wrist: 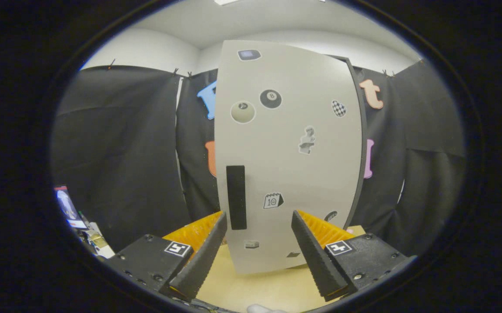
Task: Open the shoe cabinet door, grab the shoes and put them into the shoe cabinet, then close the shoe cabinet door.
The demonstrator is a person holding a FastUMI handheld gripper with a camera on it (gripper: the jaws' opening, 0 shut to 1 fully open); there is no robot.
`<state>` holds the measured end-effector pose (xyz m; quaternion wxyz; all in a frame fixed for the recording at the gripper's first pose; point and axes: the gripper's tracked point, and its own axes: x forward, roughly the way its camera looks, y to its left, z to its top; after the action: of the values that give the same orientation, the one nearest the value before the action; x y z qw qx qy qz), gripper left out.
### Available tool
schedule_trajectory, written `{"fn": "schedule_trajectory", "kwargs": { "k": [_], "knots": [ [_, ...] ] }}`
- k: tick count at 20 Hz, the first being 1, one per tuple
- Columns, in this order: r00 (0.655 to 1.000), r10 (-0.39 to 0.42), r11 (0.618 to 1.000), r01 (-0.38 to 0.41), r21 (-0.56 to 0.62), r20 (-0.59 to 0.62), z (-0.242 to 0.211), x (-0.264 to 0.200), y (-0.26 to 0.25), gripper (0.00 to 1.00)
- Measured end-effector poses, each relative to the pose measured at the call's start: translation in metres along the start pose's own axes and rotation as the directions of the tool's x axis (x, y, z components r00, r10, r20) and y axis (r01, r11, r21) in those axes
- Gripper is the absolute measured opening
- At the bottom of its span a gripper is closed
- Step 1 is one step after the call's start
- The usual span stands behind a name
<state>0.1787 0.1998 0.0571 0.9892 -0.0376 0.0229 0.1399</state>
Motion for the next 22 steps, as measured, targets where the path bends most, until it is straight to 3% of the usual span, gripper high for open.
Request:
{"fn": "schedule_trajectory", "kwargs": {
  "k": [4, 16, 22],
  "knots": [
    [0.999, -0.038, 0.999, 0.037, 0.009, 0.029, 0.020, -0.015, -0.013, 0.98],
    [0.959, -0.278, 0.960, 0.275, 0.049, 0.051, 0.037, -0.074, -0.117, 0.98],
    [0.949, -0.314, 0.948, 0.312, 0.056, 0.031, 0.026, -0.089, -0.154, 0.98]
  ]
}}
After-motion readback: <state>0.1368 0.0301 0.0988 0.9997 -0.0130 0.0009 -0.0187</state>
